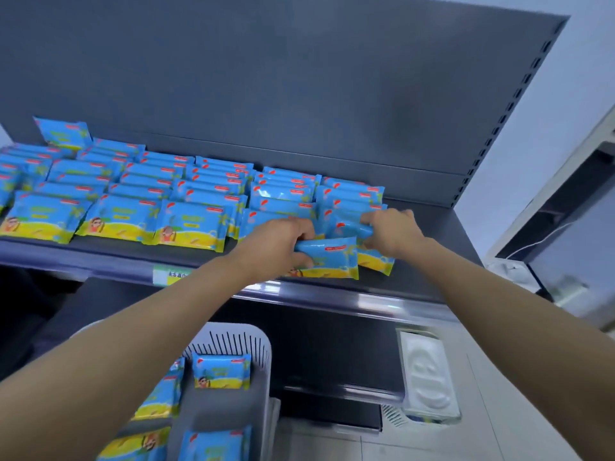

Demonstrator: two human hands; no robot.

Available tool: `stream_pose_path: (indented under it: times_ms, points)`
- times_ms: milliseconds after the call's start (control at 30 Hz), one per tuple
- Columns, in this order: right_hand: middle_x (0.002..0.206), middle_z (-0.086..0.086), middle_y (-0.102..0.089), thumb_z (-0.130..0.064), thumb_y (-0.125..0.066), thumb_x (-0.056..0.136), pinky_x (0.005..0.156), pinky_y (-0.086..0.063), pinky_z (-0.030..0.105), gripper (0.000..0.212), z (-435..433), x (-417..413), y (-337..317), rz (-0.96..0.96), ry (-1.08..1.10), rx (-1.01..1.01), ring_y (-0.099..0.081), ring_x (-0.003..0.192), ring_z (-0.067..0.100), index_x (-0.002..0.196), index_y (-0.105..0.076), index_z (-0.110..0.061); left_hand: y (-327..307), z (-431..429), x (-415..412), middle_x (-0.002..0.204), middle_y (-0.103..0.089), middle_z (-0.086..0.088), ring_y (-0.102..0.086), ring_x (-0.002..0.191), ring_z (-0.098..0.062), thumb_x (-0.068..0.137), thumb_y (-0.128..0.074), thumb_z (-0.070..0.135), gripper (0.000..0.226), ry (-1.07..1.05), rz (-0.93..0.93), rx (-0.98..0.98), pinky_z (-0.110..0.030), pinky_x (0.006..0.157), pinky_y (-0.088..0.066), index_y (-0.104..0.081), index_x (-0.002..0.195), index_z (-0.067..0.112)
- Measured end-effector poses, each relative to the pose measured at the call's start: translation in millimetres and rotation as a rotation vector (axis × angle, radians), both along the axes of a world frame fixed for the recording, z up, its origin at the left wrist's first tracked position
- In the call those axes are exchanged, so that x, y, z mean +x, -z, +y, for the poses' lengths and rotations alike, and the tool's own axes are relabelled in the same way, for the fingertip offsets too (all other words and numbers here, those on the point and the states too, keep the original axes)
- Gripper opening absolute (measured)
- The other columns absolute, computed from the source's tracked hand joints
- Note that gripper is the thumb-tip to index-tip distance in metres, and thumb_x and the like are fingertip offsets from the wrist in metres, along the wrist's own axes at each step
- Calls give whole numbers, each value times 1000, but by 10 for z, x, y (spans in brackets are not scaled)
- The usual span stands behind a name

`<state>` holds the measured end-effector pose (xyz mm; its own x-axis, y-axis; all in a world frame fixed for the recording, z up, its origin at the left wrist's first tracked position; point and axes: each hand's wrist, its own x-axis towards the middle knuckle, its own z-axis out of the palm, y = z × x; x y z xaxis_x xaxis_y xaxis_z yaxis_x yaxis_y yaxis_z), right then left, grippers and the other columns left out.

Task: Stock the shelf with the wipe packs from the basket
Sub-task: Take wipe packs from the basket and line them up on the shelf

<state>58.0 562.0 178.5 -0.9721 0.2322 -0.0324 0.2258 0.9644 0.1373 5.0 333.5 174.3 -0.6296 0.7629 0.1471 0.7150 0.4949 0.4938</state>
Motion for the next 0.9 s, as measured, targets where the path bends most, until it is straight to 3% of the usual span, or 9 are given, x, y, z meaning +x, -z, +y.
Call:
stream_pose_path:
  times_ms: [167,267,433,567,733,900]
  points:
    - [87,2,-56,-36,-62,82,80,-29,36,19,273,-327,48,18,-77,4,-51,100,28,87,-50,-23,26,328,-123,66,-49,12,-42,56,-1,72,-76,24,24,-17,-48,22,-22,52,-35,-55,83,19]
    - [93,0,-56,-41,-64,81,82,-31,37,22,385,-479,65,39,-112,-21,-48,104,26,90,-52,-25,58,525,-178,66,-48,12,-42,57,-3,72,-77,23,25,-19,-49,8,-20,51,-33,-55,82,18]
    - [117,1,-54,-39,-69,78,89,-32,37,38,579,-552,25,79,-89,-164,-45,115,25,112,-57,-25,194,855,-255,90,-61,-1,-54,81,-21,75,-75,25,26,-47,-25,-56,-31,66,-41,-53,87,18]
    - [117,5,-55,-22,-59,86,91,-34,38,33,655,-507,-33,231,-70,-165,-48,113,27,119,-56,-22,288,1115,-342,110,-59,-4,-50,110,-23,77,-72,32,41,-57,84,-72,-33,92,-34,-57,111,14]
    - [117,6,-56,-16,-53,87,90,-35,38,30,546,-419,-131,366,-80,-160,-49,112,28,117,-57,-17,380,1239,-346,122,-50,-3,-40,118,-23,78,-68,38,53,-83,239,-155,-32,98,-22,-50,123,16]
    - [118,6,-53,-16,-51,89,89,-34,38,29,240,-311,-252,444,-147,-128,-47,110,27,117,-55,-14,288,895,-303,117,-52,-5,-45,114,-26,78,-69,31,47,-120,277,14,-29,97,-20,-54,119,13]
